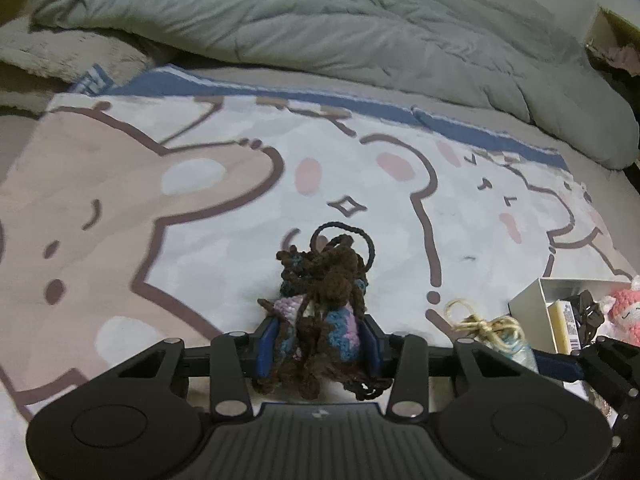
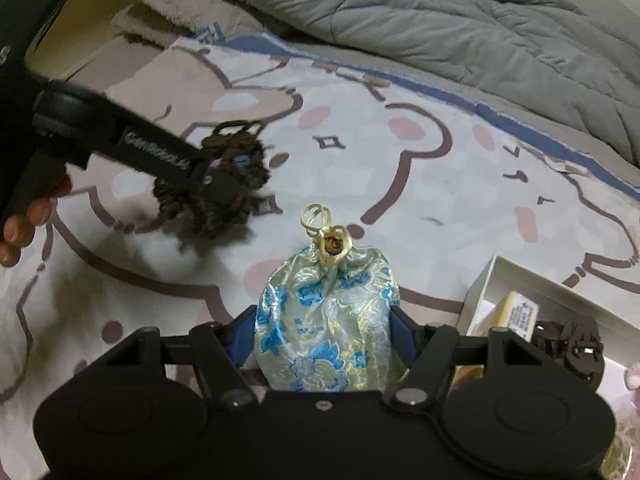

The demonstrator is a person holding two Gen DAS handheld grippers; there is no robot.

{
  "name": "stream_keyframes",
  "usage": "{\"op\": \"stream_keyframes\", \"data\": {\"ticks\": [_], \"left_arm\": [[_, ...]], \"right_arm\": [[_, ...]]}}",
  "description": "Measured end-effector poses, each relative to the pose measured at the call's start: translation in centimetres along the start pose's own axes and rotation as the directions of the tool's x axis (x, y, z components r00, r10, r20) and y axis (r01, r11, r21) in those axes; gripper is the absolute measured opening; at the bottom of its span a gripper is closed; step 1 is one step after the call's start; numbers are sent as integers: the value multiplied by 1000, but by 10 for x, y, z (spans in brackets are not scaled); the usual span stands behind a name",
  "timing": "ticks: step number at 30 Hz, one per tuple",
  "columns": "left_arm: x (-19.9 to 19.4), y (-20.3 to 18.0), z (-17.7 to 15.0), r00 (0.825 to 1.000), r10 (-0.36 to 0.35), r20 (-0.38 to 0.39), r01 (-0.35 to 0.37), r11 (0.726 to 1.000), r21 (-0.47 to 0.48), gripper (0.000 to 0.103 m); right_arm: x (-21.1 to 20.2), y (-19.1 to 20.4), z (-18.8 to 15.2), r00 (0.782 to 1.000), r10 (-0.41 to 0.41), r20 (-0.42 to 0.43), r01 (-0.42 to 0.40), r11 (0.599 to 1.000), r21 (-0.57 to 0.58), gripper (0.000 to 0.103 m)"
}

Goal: Organize objects
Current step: 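Lift and carry the scrunchie and blue floral pouch over the white box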

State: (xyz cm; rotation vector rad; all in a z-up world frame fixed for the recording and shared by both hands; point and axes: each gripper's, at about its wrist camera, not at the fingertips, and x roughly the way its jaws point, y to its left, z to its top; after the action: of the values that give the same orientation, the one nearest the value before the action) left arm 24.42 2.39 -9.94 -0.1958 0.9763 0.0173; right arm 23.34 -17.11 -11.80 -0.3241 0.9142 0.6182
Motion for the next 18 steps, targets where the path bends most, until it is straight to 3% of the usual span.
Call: {"op": "stream_keyframes", "data": {"ticks": [18], "left_arm": [[-106,-4,-12,977,18,214,-40,994,99,44]], "right_arm": [[-72,14,21,977,-81,198,43,981,188,68]]}}
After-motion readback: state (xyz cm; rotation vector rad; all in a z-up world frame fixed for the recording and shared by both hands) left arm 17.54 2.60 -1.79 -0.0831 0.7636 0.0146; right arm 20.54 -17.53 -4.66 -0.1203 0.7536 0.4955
